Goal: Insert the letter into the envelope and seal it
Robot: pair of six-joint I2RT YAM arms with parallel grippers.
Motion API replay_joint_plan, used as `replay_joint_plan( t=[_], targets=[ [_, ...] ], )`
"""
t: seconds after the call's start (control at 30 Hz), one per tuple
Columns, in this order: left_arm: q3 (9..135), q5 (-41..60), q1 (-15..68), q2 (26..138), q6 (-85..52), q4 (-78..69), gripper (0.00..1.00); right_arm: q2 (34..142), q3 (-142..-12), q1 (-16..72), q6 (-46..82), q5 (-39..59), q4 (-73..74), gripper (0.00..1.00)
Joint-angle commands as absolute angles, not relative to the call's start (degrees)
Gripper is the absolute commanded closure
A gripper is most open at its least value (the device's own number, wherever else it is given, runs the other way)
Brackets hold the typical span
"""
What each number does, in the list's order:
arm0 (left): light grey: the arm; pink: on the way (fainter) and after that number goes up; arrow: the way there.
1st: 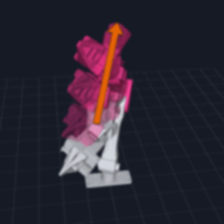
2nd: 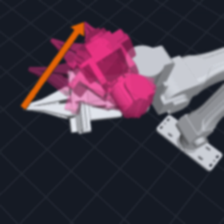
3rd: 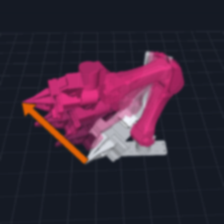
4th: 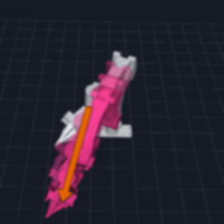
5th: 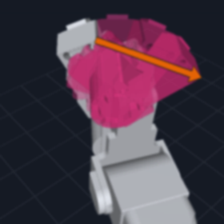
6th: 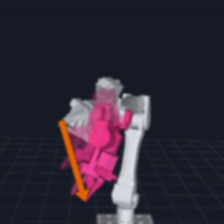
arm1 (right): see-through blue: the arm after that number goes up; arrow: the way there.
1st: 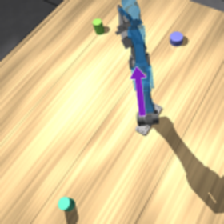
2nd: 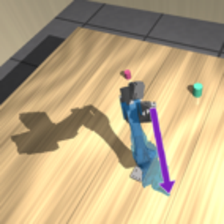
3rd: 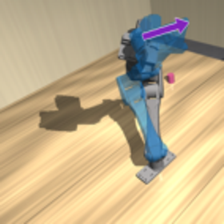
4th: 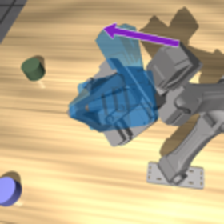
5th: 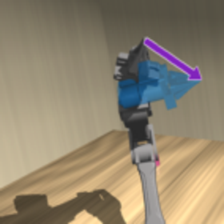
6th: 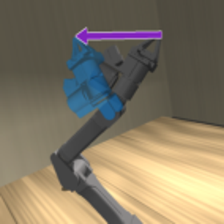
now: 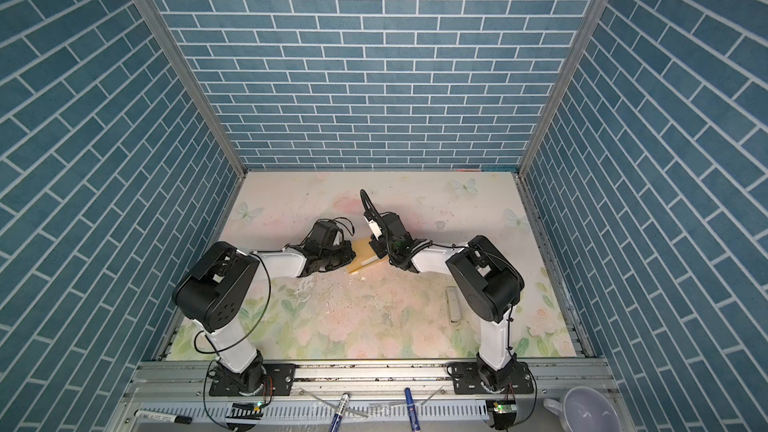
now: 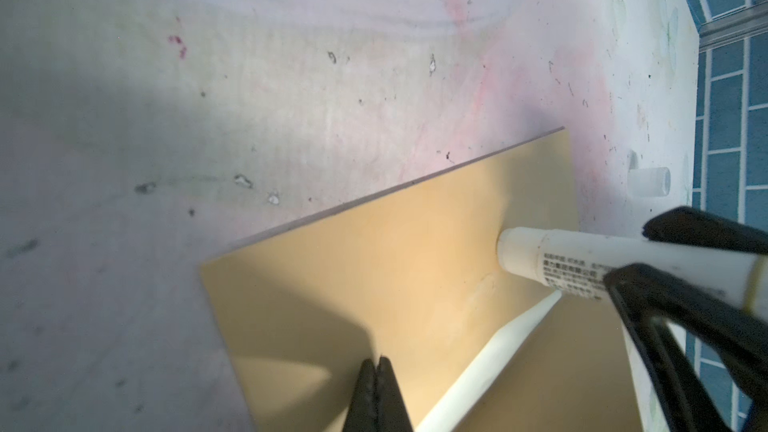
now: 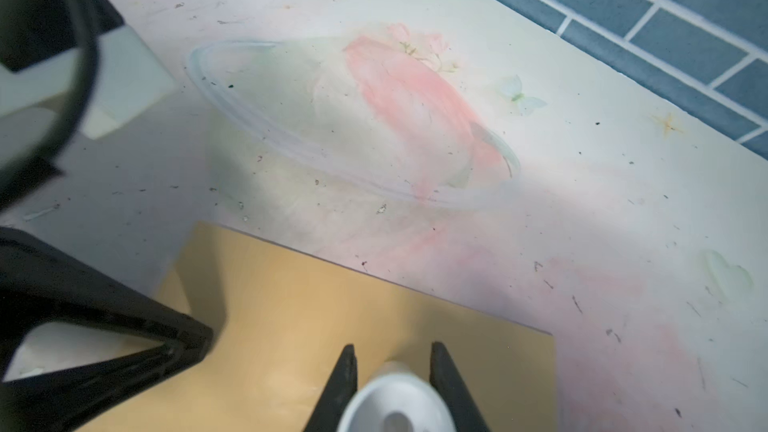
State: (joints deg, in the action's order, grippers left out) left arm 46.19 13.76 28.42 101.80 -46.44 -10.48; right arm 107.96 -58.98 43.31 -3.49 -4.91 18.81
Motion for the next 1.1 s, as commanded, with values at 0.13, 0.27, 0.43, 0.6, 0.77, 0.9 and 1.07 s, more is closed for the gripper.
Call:
replay_joint_plan(
  t=[0.13, 0.27, 0.43, 0.6, 0.77, 0.9, 1.07],
  targets=[
    [44.41, 9.12, 28.13, 105.27, -45.15, -0.1, 1.0, 106.9, -54.5, 38.96, -7.04, -11.4, 11.26, 1.0],
    [44.41, 9.13, 28.18, 105.18, -45.16, -0.09, 1.0, 107.05, -54.67, 38.5, -6.34, -10.85, 10.94, 1.0],
    [44.47, 9.33, 28.13, 105.18, -45.24, -0.26, 1.0, 107.02, -57.16, 38.54, -4.48, -8.35, 9.84, 1.0],
    [44.65, 9.56, 28.17, 105.31, -45.2, -0.35, 1.0, 103.27, -58.61, 38.6, -1.48, -4.13, 12.22, 1.0],
    [44.52, 9.58, 28.13, 105.38, -45.2, -0.58, 1.0, 98.88, -58.02, 38.59, 2.21, 0.2, 16.7, 1.0],
    [44.56, 9.73, 28.23, 105.47, -45.33, -0.79, 1.0, 98.32, -58.37, 39.21, 4.26, 3.56, 19.26, 1.0],
    [44.48, 9.74, 28.21, 105.55, -45.41, -0.9, 1.0, 100.68, -60.77, 42.24, 2.27, 2.9, 18.86, 1.0]
  ],
)
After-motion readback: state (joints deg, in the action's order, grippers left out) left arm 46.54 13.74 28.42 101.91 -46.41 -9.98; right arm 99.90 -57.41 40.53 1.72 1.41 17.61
